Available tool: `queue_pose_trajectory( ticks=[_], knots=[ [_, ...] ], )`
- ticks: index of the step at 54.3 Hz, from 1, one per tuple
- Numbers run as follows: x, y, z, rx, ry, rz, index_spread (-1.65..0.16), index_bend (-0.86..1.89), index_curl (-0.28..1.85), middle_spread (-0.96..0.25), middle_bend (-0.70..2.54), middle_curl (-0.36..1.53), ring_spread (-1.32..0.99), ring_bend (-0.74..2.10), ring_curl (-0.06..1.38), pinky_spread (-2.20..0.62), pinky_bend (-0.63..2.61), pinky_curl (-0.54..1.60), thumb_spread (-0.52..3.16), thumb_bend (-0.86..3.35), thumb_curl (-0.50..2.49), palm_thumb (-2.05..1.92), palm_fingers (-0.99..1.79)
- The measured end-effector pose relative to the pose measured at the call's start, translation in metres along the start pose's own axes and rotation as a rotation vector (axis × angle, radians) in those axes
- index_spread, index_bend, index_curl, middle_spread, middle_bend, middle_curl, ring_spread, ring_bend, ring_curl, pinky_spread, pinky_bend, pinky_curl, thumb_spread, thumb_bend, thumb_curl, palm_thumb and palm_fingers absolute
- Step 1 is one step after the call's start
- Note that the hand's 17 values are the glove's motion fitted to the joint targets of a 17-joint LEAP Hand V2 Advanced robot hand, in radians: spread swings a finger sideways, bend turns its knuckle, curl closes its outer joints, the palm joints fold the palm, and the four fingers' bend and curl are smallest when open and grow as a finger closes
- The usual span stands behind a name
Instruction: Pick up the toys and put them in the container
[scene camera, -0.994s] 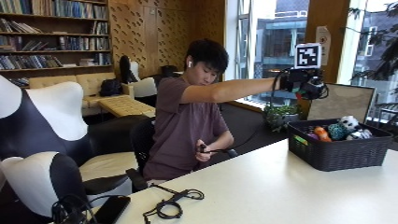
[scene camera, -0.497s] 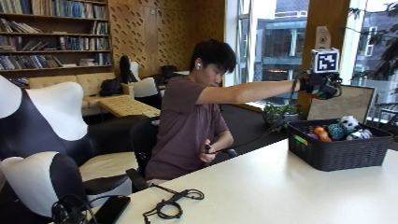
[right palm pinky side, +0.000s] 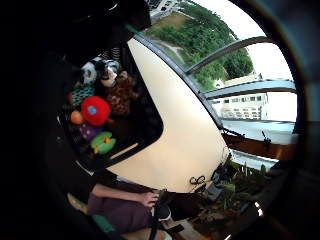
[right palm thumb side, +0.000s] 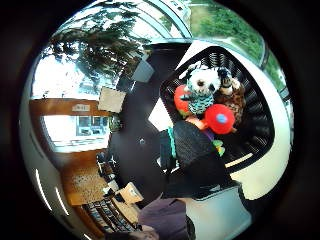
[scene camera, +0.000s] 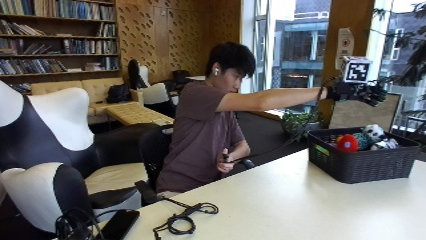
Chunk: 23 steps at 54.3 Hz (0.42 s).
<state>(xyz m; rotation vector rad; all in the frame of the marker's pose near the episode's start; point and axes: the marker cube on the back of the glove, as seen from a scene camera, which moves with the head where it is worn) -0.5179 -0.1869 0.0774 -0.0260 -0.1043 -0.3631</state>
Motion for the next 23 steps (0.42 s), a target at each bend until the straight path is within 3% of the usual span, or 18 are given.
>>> queue_pose_trajectory(
  ticks=[5,9,17,19,23],
  knots=[
    [-0.015,0.003,-0.002,0.003,-0.107,-0.123,-0.19,0.02,0.55,-0.01,0.24,0.45,-0.06,0.59,0.41,-0.04,1.08,0.45,1.19,-0.03,0.67,0.02,-0.39],
    [-0.012,0.001,0.001,-0.007,-0.043,-0.030,-0.17,0.00,0.47,0.01,0.18,0.43,-0.03,0.54,0.38,-0.01,1.02,0.43,1.26,-0.01,0.62,0.00,-0.36],
    [-0.020,0.004,-0.004,0.020,-0.108,-0.104,-0.15,0.02,0.36,0.04,0.14,0.39,0.01,0.47,0.36,0.02,0.96,0.40,1.34,-0.01,0.54,0.00,-0.32],
    [-0.015,0.004,-0.003,0.025,-0.055,-0.070,-0.14,0.02,0.33,0.04,0.14,0.38,0.02,0.46,0.35,0.02,0.94,0.39,1.36,-0.01,0.52,0.01,-0.32],
    [0.013,-0.001,0.001,0.028,0.188,0.158,-0.14,0.03,0.29,0.04,0.13,0.36,0.03,0.45,0.35,0.03,0.92,0.38,1.38,-0.01,0.49,0.01,-0.31]
  ],
)
